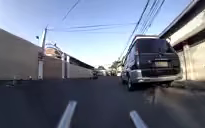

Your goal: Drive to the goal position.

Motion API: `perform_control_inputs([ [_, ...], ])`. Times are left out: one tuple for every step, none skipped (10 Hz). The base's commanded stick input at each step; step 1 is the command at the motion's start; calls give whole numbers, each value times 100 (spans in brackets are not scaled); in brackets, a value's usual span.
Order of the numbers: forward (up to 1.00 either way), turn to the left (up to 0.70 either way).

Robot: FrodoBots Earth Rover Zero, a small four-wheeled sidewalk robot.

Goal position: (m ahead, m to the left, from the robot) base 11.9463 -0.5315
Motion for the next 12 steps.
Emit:
perform_control_inputs([
  [85,0],
  [85,0],
  [85,0],
  [85,0],
  [85,0],
  [85,0],
  [85,0],
  [85,0],
  [85,0],
  [85,-31],
  [85,-34],
  [85,-34],
])
